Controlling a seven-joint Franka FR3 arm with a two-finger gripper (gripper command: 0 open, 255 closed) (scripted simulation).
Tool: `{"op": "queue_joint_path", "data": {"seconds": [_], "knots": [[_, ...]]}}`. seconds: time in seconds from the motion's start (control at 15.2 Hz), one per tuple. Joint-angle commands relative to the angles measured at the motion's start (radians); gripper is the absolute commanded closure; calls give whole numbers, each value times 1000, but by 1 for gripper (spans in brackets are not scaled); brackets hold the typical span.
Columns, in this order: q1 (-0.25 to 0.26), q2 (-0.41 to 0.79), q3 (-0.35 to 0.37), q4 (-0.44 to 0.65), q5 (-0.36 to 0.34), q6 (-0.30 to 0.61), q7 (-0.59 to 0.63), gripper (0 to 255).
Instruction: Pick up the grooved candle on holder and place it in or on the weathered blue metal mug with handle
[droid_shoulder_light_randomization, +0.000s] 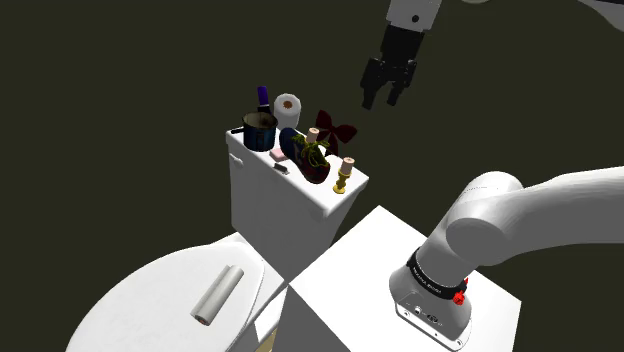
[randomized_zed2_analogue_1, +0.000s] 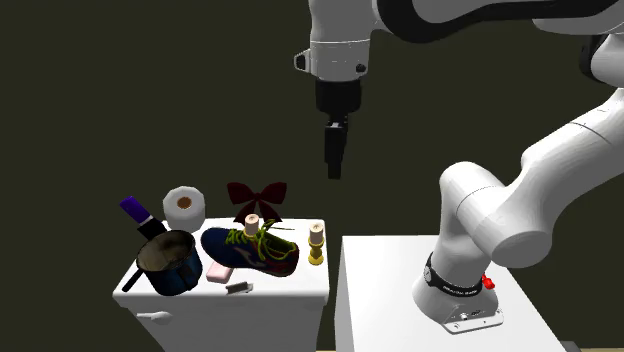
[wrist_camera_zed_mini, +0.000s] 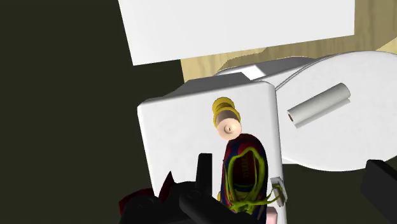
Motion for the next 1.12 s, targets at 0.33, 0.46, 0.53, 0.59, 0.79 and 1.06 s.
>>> {"op": "queue_joint_path", "data": {"seconds": [0.33,0.46,0.53,0.59,0.79,1.06], "knots": [[-17,0,7,-169,-13,175,37,0],[-24,12,10,-229,-19,249,52,0],[-28,21,11,-258,-23,287,60,0],[-31,31,12,-285,-26,326,68,0],[-43,77,15,-359,-36,449,92,0],[-52,130,16,-414,-46,559,111,0]]}}
